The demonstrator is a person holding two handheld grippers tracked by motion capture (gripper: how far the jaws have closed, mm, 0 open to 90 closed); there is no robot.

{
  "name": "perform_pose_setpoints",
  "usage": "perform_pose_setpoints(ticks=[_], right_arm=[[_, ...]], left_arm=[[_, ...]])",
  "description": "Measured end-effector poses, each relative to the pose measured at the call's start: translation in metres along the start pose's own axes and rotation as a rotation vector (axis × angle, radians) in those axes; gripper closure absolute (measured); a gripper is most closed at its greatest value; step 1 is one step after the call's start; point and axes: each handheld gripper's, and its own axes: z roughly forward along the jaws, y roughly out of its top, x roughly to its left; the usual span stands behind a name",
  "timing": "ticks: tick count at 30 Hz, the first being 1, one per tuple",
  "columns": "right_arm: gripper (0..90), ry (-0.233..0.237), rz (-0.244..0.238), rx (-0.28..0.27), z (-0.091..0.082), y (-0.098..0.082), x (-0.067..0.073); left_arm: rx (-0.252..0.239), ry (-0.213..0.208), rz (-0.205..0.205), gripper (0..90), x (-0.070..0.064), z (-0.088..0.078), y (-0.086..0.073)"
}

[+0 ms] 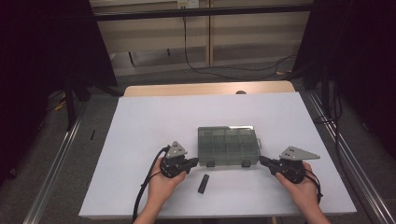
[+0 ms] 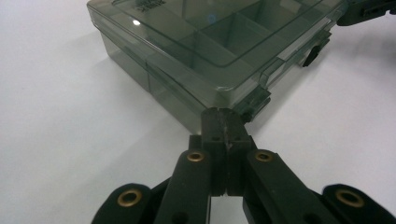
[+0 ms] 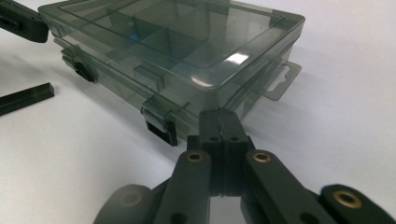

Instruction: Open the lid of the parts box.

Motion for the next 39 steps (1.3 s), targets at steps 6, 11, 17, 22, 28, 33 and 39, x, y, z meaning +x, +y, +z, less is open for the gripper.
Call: perform_pose_setpoints(ticks=[6, 11, 17, 22, 28, 33, 39], right_arm=[[90.0, -0.005, 0.015, -0.048, -0.001, 0.002, 0.000], [89.3, -0.018, 0.017, -0.072, -0.001, 0.005, 0.001], [88.2, -0.041, -0.012, -0.086, 0.001, 0.010, 0.004], [88.0, -0.044, -0.003, -0.100, 0.001, 0.012, 0.004], [87.3, -0.061, -0.001, -0.107, 0.001, 0.012, 0.004], [85.3, -0.073, 0.001, -0.119, 0.000, 0.013, 0.004], [81.6, -0.084, -0.004, -0.129, 0.002, 0.015, 0.005]], left_arm=[[-0.037, -0.006, -0.012, 88.7, -0.001, 0.000, 0.002], [-0.061, 0.005, -0.006, 90.0, -0.001, 0.000, 0.004], [-0.086, 0.021, -0.002, 90.0, -0.001, 0.003, 0.005], [-0.081, 0.040, 0.018, 90.0, -0.001, 0.007, 0.006], [-0.083, 0.034, 0.024, 90.0, -0.003, 0.009, 0.006], [-0.082, 0.015, 0.020, 90.0, -0.004, 0.011, 0.006], [-0.079, 0.019, 0.033, 90.0, -0.006, 0.013, 0.006]])
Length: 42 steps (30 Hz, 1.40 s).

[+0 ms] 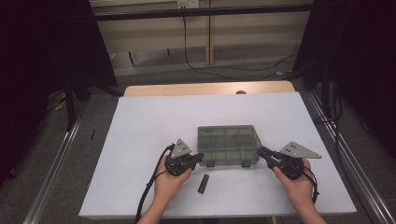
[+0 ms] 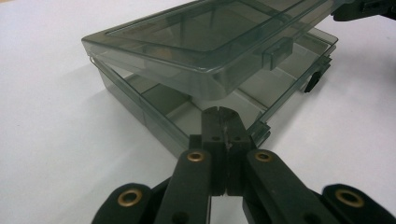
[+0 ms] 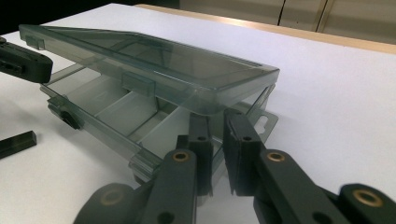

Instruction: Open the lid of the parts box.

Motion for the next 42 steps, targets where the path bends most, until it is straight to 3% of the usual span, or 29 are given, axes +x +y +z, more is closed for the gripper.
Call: perform_pose_setpoints(ticks=[3, 42], right_arm=[[78.4, -0.013, -0.002, -0.009, -0.001, 0.001, -0.001], [82.4, -0.078, 0.010, -0.065, 0.011, 0.025, -0.006]], left_arm=[[-0.003, -0.002, -0.009, 90.0, 0.000, 0.000, 0.000], [-0.005, 0.017, 0.002, 90.0, -0.002, 0.001, -0.001]])
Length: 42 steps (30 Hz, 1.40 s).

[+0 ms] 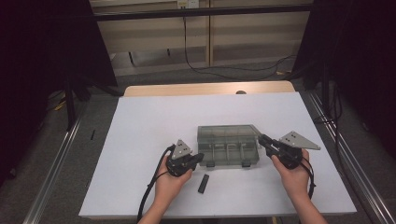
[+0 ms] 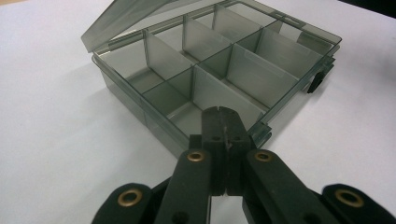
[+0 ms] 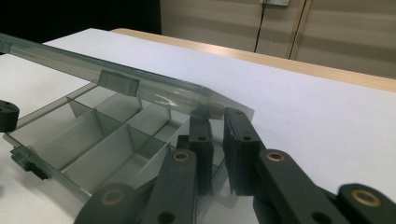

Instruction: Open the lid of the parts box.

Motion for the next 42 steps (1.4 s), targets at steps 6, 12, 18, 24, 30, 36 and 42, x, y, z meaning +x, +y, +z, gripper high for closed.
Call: perform_pose_setpoints(ticks=[6, 12, 18, 24, 30, 36, 42], right_arm=[[82.5, 0.002, 0.008, -0.004, 0.001, 0.003, -0.001], [82.7, -0.016, -0.009, -0.002, 0.006, 0.004, -0.002], [82.9, -0.023, 0.000, -0.012, 0.008, 0.006, -0.003], [83.1, -0.031, 0.002, -0.020, 0.008, 0.009, -0.003], [83.4, -0.053, 0.025, -0.043, 0.013, 0.015, -0.003], [83.4, -0.072, 0.045, -0.068, 0.018, 0.019, -0.004], [83.5, -0.080, 0.041, -0.062, 0.021, 0.024, -0.005]], left_arm=[[0.001, 0.001, -0.003, 90.0, 0.000, 0.000, 0.000], [0.005, 0.002, -0.007, 90.0, 0.000, 0.000, 0.000], [0.005, 0.004, -0.003, 90.0, -0.001, 0.000, 0.000], [0.004, 0.007, -0.003, 90.0, -0.001, 0.000, 0.000], [0.005, 0.008, -0.004, 90.0, -0.001, 0.000, 0.001], [0.002, 0.010, -0.006, 90.0, -0.002, 0.000, 0.000], [0.001, 0.011, -0.008, 90.0, -0.002, 0.000, 0.000]])
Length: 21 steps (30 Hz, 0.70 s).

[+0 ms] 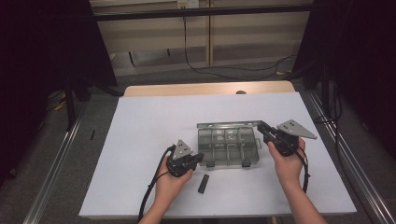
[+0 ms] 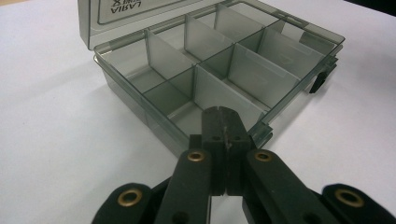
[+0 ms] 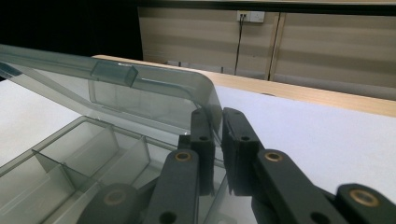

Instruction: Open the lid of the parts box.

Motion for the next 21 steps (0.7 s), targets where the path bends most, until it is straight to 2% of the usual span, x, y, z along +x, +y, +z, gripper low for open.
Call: perform_pose_setpoints(ticks=[8, 21], right_arm=[[83.4, -0.011, -0.001, 0.009, 0.005, 0.002, -0.001], [82.9, -0.001, 0.020, 0.040, 0.013, 0.003, -0.005]], left_arm=[[0.000, -0.001, -0.003, 90.0, 0.000, 0.000, 0.000], [-0.002, 0.004, 0.004, 90.0, 0.000, 0.000, -0.001]])
